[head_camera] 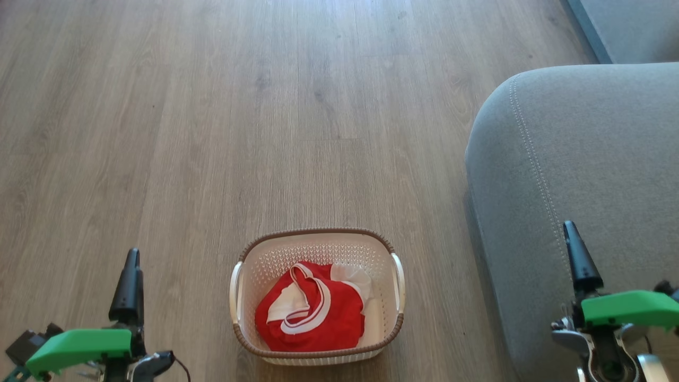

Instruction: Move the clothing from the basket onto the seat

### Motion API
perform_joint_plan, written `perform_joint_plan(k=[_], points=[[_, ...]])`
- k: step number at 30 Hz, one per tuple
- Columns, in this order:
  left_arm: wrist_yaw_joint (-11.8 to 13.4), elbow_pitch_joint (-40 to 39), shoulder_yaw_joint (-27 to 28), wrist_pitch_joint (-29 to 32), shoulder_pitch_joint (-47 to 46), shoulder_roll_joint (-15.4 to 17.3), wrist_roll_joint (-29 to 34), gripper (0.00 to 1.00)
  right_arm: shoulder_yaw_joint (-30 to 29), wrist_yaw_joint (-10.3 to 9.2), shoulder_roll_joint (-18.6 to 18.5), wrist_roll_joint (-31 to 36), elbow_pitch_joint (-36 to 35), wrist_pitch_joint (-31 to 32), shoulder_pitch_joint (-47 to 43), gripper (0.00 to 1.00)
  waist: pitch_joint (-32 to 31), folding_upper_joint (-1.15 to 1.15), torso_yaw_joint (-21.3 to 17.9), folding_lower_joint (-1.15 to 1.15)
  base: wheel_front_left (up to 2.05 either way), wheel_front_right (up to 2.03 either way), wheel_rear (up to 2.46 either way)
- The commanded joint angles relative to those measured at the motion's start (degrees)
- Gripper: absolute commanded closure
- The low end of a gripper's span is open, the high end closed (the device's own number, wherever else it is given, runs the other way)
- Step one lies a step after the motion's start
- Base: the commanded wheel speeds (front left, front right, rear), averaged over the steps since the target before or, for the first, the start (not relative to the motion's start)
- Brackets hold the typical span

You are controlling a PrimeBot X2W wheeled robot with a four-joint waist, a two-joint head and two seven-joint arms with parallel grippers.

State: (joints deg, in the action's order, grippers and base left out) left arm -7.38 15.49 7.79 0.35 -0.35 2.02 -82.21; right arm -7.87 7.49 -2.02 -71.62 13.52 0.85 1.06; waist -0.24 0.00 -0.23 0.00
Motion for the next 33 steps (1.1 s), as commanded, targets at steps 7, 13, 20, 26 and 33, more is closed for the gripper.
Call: perform_joint_plan(k=[7,13,20,26,33], points=[[0.0,-3.9,0.8,-1.6,-3.5,0.4,4.7,0.00,1.4,0.00,-0.5,8.3,-5.4,-1.9,4.3,0.00,-0.2,0.00,0.0,0.00,0.00,0.00,0.00],[0.0,-5.4,1.6,-2.6,-3.7,0.5,7.7,0.00,2.3,0.00,-0.5,14.4,-8.1,-2.9,5.0,0.00,-0.5,0.00,0.2,0.00,0.00,0.00,0.00],[0.0,-7.6,3.3,-3.6,-4.1,0.5,12.2,0.00,2.8,0.00,-0.5,19.6,-9.8,-3.9,5.2,0.00,-0.7,0.00,0.5,0.00,0.00,0.00,0.00],[-0.1,-9.8,4.4,-4.6,-4.4,0.5,16.0,0.00,4.2,0.00,-0.6,25.8,-12.2,-4.9,5.8,0.00,-0.9,0.00,0.7,0.00,0.00,0.00,0.00],[0.8,-13.3,5.5,-5.7,-4.8,0.6,21.1,0.00,4.9,0.00,-0.6,31.6,-15.1,-6.1,6.3,0.00,-1.0,0.00,0.8,0.00,0.00,0.00,0.00]])
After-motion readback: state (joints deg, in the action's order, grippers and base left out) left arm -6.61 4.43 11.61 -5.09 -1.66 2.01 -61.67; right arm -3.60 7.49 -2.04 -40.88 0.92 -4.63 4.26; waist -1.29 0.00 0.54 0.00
